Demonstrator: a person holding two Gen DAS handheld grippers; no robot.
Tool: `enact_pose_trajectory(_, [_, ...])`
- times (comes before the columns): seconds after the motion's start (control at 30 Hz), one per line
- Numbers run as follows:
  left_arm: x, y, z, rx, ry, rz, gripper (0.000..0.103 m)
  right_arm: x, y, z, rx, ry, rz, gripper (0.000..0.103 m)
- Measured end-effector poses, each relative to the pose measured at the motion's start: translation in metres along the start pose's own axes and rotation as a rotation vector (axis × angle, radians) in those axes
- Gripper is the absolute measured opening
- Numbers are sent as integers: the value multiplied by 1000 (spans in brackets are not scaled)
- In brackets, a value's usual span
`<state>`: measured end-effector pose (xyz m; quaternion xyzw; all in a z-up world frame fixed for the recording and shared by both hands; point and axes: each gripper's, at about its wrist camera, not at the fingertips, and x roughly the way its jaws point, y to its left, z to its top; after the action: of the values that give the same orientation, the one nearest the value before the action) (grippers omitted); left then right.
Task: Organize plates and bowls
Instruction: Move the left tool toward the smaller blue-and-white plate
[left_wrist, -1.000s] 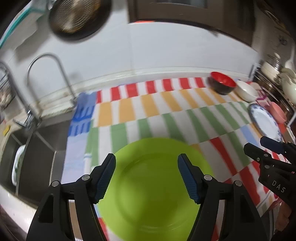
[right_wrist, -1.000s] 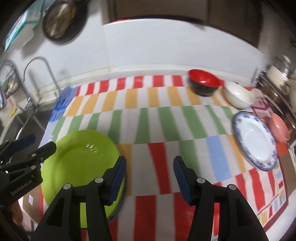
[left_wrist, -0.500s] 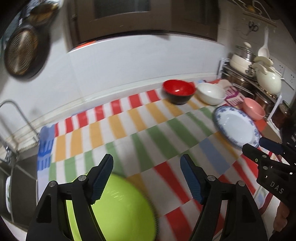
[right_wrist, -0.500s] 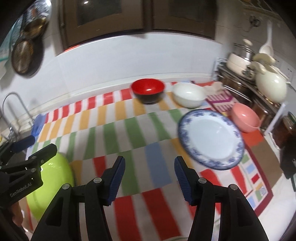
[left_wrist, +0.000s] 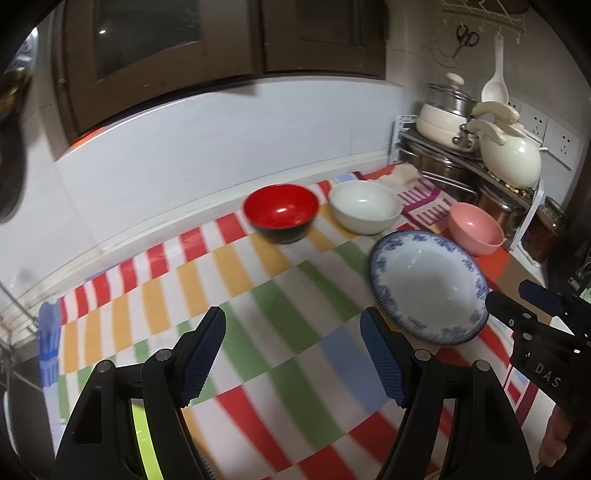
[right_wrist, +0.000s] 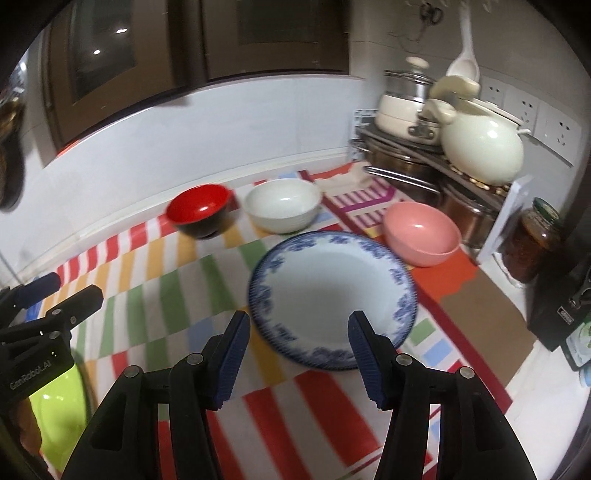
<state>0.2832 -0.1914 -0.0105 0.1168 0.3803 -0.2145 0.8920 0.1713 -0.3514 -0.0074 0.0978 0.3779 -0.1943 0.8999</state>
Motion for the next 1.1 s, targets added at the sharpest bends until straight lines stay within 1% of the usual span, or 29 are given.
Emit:
enact_pose_trajectory(0.23, [28,-29,17,-11,25,-15,75,24,-41,14,46,1,-50,56])
enact_pose_trajectory(0.43, [61,-54,23,-12,71,-14,75,50,-71,21,65,22,-73,56])
enact_pose_trajectory(0.6, [86,-68,26,-26,108,-23,75,71,-86,25,61,43,-68,56])
enact_pose_trajectory(0.8, [122,-82,26,-3,170,-34,74,98,-103,23,115,74,-74,56])
enact_pose_trajectory(1.1, [161,-96,27,11,212,-39,72,134,-119,14,145,132,-89,56])
